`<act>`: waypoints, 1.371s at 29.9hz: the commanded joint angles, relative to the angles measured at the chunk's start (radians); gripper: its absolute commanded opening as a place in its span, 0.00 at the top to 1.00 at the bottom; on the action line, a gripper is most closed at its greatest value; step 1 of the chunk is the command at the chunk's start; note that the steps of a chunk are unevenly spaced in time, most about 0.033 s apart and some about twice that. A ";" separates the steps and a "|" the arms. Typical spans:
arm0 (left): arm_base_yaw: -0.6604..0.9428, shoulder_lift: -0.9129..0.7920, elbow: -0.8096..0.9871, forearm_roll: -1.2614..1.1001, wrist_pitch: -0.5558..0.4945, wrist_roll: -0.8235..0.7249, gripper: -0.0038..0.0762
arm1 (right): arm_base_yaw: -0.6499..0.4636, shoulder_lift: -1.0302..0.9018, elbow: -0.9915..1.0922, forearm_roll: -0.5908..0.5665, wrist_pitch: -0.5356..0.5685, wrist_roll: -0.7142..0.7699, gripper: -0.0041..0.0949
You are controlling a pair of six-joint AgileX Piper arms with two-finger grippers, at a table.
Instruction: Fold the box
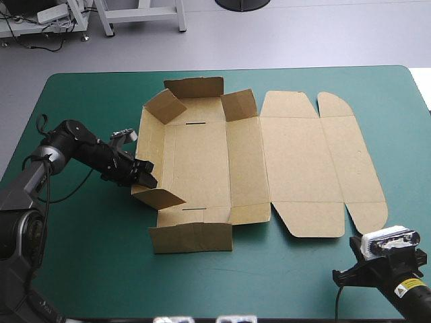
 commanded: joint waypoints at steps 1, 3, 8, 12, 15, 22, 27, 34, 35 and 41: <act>-0.005 -0.042 -0.025 -0.012 0.029 -0.024 0.95 | -0.011 0.009 -0.026 0.009 -0.068 -0.007 0.98; -0.005 -0.042 -0.025 -0.002 0.010 -0.024 0.96 | -0.011 0.009 -0.026 0.009 -0.068 -0.007 0.98; -0.014 -0.054 -0.025 0.091 -0.037 -0.030 0.96 | -0.011 0.009 -0.026 0.011 -0.068 -0.007 0.98; -0.062 -0.098 -0.025 0.221 -0.071 -0.020 0.96 | -0.011 0.009 -0.026 0.011 -0.068 -0.007 0.98; -0.118 -0.146 -0.028 0.296 -0.097 -0.020 0.96 | -0.011 0.009 -0.026 0.011 -0.068 -0.007 0.98; -0.320 -0.269 -0.087 0.611 -0.088 -0.102 0.96 | -0.011 0.009 -0.026 0.013 -0.068 -0.007 0.98; -0.466 -0.353 -0.122 0.738 -0.088 -0.126 0.96 | -0.011 0.009 -0.026 0.020 -0.068 -0.007 0.98; -0.583 -0.398 -0.126 0.928 -0.100 -0.147 0.96 | -0.011 0.009 -0.026 0.035 -0.068 -0.007 0.98; -0.591 -0.398 -0.126 0.936 -0.111 -0.147 0.96 | -0.011 0.009 -0.026 0.035 -0.068 -0.007 0.98; -0.642 -0.396 -0.135 0.946 -0.243 -0.113 0.96 | -0.011 0.009 -0.026 0.035 -0.068 -0.007 0.98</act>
